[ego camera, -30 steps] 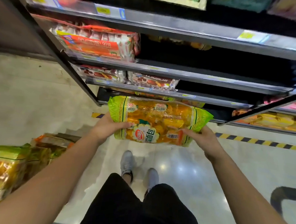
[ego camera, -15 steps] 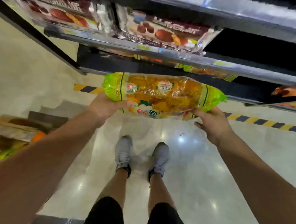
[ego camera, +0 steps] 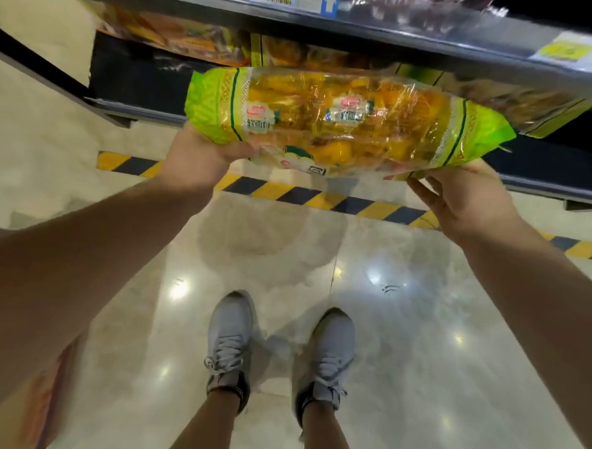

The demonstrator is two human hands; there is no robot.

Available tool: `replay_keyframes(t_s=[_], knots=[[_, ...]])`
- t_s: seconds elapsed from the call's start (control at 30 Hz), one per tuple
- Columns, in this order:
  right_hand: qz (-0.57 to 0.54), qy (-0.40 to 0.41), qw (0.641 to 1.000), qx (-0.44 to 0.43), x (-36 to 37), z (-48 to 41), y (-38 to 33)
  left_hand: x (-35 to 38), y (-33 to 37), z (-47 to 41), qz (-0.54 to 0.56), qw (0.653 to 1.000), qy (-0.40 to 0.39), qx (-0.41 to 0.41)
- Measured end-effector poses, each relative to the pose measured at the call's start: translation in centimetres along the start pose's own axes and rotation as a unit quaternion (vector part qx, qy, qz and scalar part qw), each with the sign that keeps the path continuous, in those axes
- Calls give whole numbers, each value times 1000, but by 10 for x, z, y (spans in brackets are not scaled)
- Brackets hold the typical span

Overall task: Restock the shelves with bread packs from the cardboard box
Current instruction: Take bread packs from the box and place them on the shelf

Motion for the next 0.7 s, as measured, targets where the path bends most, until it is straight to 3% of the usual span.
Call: replay_keyframes(t_s=[0.23, 0.7], knots=[[-97, 23, 995, 14, 28, -53, 0, 23, -5, -48, 8, 999, 29, 19], [118, 14, 989, -90, 43, -109, 6, 46, -30, -129, -50, 999, 19, -1]])
Point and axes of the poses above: each hand's wrist, its own z-axis away from the middle knuckle, its own x-axis out of the palm, y = z × x, the point moved 3 cm from there along -z, towards the middle knuckle, and after that the axes turned 10 degrees about y, right-handed, at the moved point
